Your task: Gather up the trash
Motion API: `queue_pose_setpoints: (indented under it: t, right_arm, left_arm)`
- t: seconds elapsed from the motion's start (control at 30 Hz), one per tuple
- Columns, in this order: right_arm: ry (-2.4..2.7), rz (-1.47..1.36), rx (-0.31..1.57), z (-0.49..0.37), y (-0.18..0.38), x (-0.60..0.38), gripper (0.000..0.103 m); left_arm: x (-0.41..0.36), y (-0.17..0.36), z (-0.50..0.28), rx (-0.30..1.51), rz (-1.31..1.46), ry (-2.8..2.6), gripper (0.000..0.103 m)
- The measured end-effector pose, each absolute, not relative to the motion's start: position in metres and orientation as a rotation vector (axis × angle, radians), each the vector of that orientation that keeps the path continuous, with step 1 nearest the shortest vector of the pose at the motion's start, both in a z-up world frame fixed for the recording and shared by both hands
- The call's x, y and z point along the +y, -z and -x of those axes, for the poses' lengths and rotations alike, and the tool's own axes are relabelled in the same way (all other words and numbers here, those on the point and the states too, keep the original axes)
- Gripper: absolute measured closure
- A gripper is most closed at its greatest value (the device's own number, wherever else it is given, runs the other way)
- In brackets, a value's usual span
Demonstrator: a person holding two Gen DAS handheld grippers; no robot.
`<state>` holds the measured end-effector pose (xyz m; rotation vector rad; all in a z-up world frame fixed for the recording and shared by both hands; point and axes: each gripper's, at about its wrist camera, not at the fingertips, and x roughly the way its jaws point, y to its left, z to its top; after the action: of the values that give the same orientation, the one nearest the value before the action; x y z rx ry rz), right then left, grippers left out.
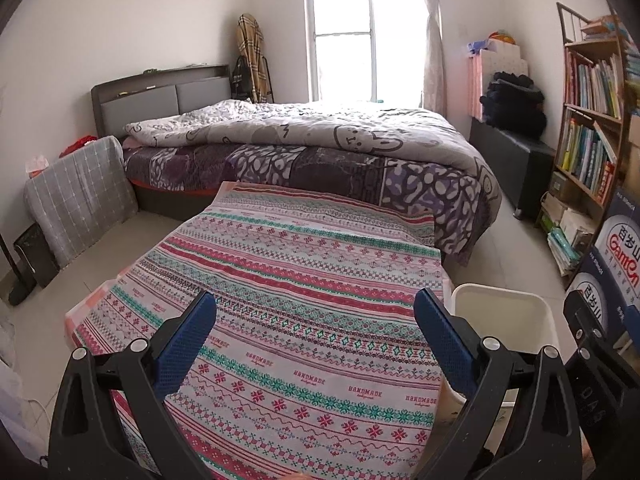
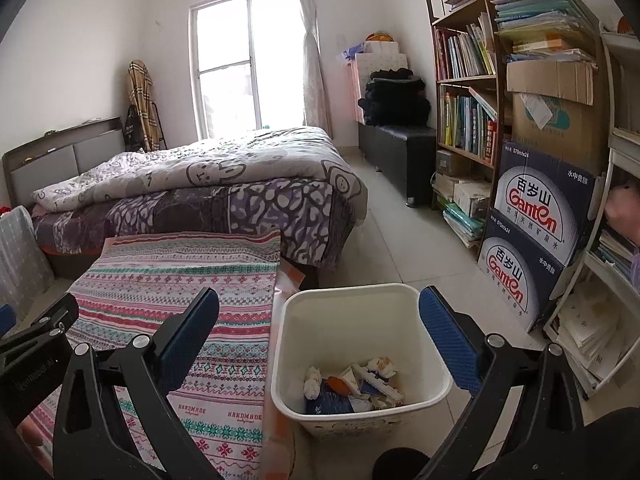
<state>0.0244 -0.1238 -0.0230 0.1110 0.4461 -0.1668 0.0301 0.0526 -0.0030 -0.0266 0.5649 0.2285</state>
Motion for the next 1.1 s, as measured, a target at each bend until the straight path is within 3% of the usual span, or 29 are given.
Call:
queue_pose_setpoints:
  t: [1.1]
  right_arm:
    - [0.156,-0.133,0.529,-0.036,0.036,-0.125,0.007]
  left_arm:
    - [0.055,0.013,-0.036,0.59,0.017,-0.192,0.008]
